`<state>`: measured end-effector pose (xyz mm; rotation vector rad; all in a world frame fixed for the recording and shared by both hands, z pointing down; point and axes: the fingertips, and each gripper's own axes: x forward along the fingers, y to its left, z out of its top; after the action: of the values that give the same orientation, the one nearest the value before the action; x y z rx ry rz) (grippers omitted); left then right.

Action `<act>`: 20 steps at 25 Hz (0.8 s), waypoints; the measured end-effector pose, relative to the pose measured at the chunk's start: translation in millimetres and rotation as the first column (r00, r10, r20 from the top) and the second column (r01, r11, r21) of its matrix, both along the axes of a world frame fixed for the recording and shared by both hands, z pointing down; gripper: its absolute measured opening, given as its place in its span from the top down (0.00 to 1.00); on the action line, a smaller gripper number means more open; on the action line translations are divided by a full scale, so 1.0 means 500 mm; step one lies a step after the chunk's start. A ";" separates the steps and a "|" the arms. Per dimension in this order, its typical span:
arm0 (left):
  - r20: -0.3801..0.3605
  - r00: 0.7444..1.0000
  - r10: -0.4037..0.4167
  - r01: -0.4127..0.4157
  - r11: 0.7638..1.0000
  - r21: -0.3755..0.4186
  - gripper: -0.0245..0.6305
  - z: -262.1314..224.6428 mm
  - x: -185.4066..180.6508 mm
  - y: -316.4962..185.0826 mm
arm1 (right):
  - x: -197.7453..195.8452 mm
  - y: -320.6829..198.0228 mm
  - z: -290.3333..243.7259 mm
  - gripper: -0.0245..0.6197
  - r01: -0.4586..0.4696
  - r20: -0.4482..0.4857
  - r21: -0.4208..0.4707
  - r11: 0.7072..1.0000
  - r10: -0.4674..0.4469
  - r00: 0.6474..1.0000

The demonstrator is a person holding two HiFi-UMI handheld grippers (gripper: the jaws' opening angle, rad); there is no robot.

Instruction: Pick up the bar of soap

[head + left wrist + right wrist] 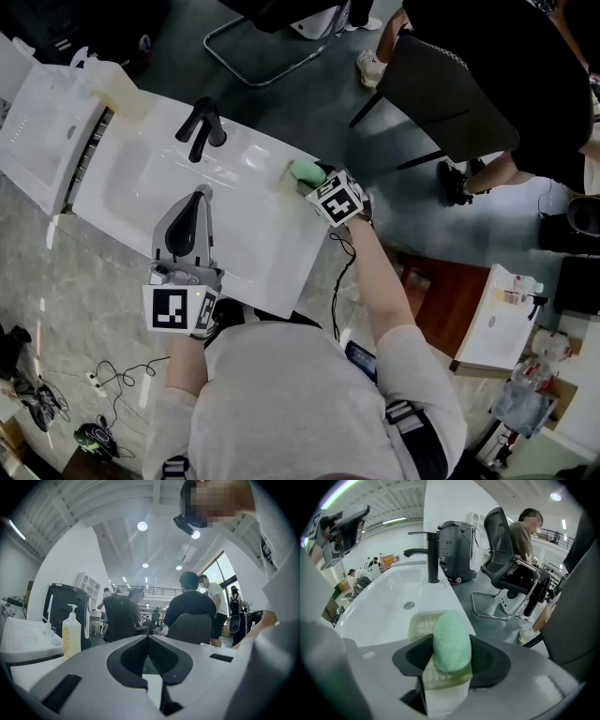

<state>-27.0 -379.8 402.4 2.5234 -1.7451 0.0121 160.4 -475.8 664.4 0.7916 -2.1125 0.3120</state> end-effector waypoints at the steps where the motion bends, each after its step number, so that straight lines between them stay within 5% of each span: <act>1: 0.000 1.000 -0.001 0.001 1.000 0.001 0.95 -0.001 -0.001 0.001 | -0.001 0.000 -0.002 0.59 0.008 -0.007 0.013 1.000 -0.008 1.000; 8: 0.000 1.000 -0.011 0.011 1.000 0.006 0.95 -0.007 -0.015 0.008 | -0.010 0.015 -0.029 0.65 0.034 -0.033 0.163 0.986 -0.029 0.999; 20: -0.008 1.000 0.024 -0.024 1.000 0.014 0.95 -0.012 -0.022 0.013 | -0.021 0.036 -0.076 0.75 -0.081 0.081 0.186 0.979 0.066 0.994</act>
<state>-37.8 -373.6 396.2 2.5503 -1.7186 -0.0088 150.1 -457.8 626.4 0.9842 -2.2096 0.1836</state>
